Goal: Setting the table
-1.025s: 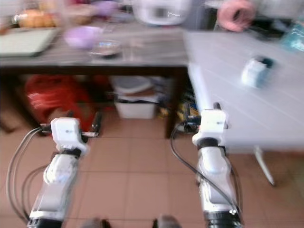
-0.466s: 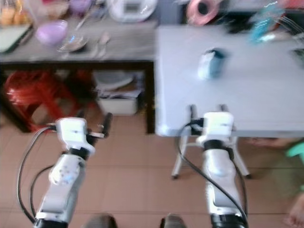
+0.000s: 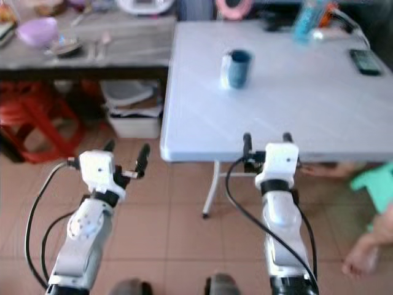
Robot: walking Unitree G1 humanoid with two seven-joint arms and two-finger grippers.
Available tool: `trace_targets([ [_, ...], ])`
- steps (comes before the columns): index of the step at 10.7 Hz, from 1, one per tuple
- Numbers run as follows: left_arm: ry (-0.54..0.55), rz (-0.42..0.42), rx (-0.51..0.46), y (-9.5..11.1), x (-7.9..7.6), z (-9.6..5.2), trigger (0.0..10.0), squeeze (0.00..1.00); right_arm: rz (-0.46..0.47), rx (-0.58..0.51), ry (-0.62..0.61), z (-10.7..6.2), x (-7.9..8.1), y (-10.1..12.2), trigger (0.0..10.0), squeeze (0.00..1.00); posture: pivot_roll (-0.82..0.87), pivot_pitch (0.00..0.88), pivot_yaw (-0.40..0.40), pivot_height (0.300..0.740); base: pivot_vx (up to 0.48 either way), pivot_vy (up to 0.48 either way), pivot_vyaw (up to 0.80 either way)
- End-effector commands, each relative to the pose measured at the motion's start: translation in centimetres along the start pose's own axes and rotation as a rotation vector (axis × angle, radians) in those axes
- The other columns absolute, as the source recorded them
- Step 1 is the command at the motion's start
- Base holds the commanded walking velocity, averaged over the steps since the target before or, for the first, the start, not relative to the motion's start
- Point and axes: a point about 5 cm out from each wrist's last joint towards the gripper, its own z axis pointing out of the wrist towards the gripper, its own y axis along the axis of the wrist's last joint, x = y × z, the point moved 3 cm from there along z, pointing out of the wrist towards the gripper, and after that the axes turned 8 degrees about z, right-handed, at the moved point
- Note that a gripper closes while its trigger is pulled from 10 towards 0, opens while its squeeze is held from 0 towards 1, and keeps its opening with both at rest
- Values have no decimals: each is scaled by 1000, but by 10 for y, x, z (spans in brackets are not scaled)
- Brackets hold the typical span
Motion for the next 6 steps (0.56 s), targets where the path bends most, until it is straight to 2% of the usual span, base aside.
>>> trace_targets([
  [1, -3, 7, -22, 5, 4, -1, 10000, 0, 17, -5, 13, 2, 6, 2, 10000, 0, -72, 120, 23, 740, 412, 0, 0],
  [5, -21, -6, -29, 10, 0, 1, 10000, 0, 38, 10, 11, 5, 8, 0, 10000, 0, -72, 119, 30, 740, 470, 0, 0],
  [6, -25, -7, -30, 10, 0, 2, 10000, 0, 42, 9, 8, 5, 8, 0, 10000, 0, -72, 119, 30, 740, 480, 0, -800],
])
